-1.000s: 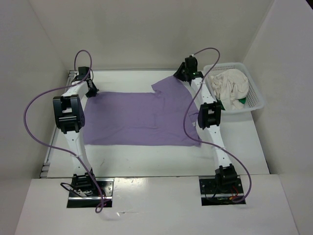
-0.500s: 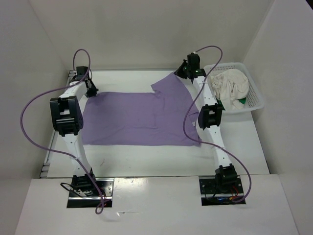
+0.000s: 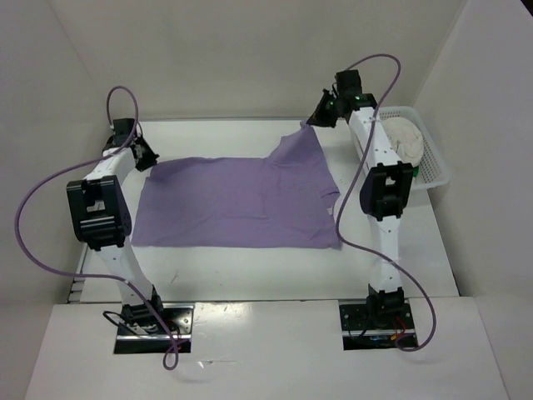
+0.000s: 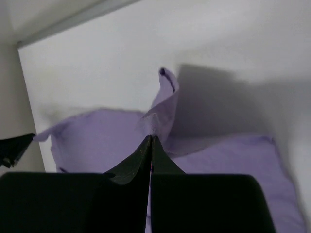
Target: Fold and stack the t-shirts
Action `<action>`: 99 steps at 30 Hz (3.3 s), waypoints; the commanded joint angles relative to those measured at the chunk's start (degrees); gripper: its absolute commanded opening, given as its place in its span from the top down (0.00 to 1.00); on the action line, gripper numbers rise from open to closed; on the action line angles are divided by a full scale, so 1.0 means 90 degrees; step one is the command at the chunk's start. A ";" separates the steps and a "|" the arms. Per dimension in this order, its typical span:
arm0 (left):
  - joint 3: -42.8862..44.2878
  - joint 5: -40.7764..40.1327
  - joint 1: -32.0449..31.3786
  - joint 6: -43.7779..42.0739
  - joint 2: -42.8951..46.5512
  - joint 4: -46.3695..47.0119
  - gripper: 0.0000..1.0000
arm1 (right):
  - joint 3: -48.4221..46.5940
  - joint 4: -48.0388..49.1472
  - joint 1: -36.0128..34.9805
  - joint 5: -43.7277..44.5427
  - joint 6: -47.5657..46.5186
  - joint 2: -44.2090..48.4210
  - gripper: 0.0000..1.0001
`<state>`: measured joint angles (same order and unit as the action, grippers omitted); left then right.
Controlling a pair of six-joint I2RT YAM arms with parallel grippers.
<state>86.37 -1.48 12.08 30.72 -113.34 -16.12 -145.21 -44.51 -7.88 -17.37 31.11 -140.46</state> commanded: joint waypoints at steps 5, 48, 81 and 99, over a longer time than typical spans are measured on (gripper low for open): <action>-0.0855 0.0467 0.0201 0.0210 0.1001 0.0434 1.00 | 0.3932 0.0844 -0.0042 -0.0375 -0.0322 0.2782 1.00; -0.2985 0.0534 0.1500 0.1050 0.2963 0.0179 0.53 | 0.9505 -0.0172 0.0388 0.0493 -0.0410 0.6750 0.69; -0.3132 -0.0295 -0.0141 0.0405 0.2466 0.0199 0.51 | 0.7355 0.1733 -0.2113 0.1705 -0.0137 0.3254 0.56; -0.3005 -0.0354 -0.0082 0.0405 0.2642 0.0072 0.51 | 0.7851 0.0767 -0.2590 0.1315 -0.0244 0.4189 1.00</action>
<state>58.48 -3.46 10.85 35.90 -91.81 -15.20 -76.14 -34.15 -28.23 -3.33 29.06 -109.23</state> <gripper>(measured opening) 0.485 0.011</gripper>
